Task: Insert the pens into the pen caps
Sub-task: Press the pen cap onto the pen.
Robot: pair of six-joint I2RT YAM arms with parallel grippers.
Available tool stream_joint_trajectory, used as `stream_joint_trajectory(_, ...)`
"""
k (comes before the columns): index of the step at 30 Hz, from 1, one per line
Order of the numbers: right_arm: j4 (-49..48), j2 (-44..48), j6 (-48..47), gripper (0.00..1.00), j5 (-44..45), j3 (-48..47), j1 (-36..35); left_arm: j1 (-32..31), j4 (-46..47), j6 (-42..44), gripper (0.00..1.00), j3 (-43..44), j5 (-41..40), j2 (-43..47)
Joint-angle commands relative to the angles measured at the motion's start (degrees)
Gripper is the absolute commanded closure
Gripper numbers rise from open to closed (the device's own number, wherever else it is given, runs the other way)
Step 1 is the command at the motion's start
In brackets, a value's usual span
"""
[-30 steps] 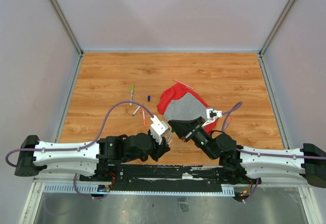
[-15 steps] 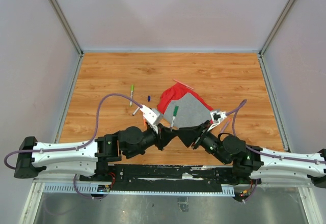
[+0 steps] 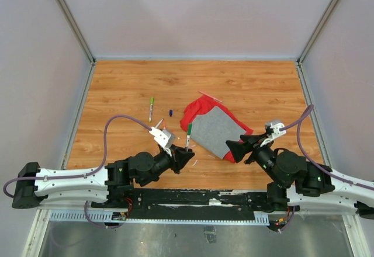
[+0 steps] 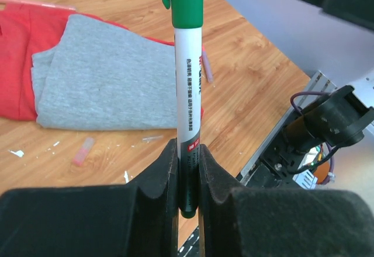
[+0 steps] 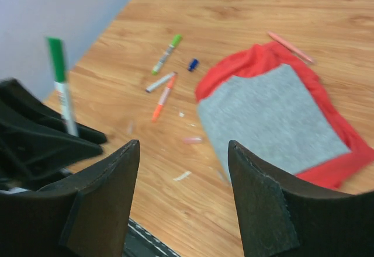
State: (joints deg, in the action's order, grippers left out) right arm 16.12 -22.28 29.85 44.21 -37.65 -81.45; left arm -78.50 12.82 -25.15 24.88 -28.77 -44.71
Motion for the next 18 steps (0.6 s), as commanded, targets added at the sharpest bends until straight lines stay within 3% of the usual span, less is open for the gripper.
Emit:
stream_joint_trajectory(1, 15.14, -3.62, 0.42, 0.38, 6.37, -3.28, 0.46, 0.02, 3.18, 7.31, 1.0, 0.28, 1.32, 2.72)
stream_joint_trajectory(5, 17.62, -7.51, -0.21, 0.37, 0.69, -5.07, 7.35, 0.01, 1.29, 10.57, 1.0, 1.24, 3.34, 2.97)
stream_joint_trajectory(14, 11.99, -12.5, -2.92, 0.35, -34.21, -2.26, 33.5, 0.06, 2.28, 15.42, 0.99, 1.91, 10.17, 3.13)
stream_joint_trajectory(18, 10.09, -13.97, -0.63, 0.34, -42.71, 0.41, 41.03, 0.02, 1.07, 15.43, 0.99, 2.9, 8.55, 1.7)
